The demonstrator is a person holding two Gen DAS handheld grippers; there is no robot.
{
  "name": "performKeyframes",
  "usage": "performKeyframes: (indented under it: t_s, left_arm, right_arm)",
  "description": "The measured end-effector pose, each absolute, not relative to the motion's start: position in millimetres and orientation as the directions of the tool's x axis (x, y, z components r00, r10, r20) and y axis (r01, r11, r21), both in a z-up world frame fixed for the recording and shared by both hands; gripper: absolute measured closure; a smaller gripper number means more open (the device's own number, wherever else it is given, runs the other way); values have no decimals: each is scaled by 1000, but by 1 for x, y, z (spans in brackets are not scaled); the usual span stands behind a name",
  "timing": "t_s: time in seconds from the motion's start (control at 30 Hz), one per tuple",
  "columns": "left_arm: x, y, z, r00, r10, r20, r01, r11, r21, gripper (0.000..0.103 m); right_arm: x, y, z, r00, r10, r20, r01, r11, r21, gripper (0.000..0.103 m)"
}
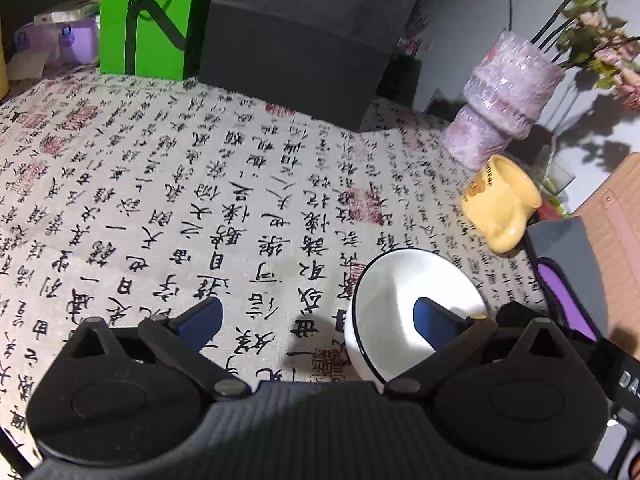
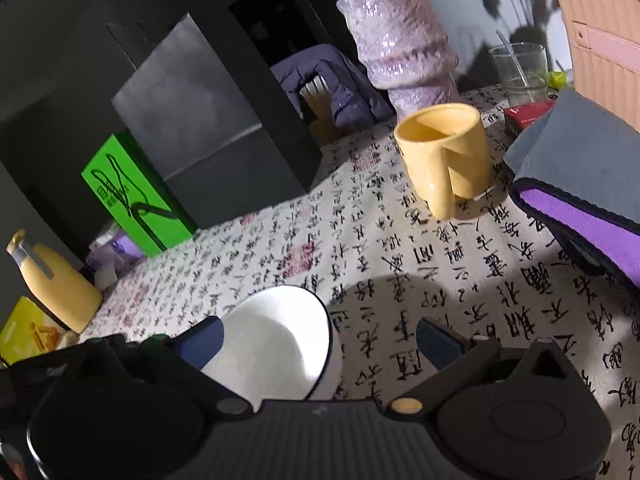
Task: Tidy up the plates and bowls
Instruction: 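Close both grippers on the rim of the small white bowl, then lift the small white bowl off the cloth with both grippers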
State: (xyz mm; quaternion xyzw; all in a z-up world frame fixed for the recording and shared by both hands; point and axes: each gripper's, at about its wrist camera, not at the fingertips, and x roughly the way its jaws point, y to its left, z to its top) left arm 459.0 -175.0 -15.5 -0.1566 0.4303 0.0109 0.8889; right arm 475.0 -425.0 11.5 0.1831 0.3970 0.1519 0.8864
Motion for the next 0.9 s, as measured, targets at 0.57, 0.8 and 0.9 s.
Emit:
performKeyframes:
  t_s: [0.57, 0.8, 0.9]
  left_arm:
    - [471, -183, -48, 601, -170, -781, -107, 951, -290, 18]
    - [470, -181, -50, 599, -174, -782, -107, 950, -293, 39]
    - [470, -181, -51, 596, -175, -784, -107, 950, -293, 47]
  right_arm:
    - [485, -415, -10, 567, 395, -722, -102, 904, 415, 54]
    - [488, -411, -17, 541, 400, -740, -97, 903, 417, 73]
    - [488, -410, -18, 542, 408, -735, -99, 899, 426, 76]
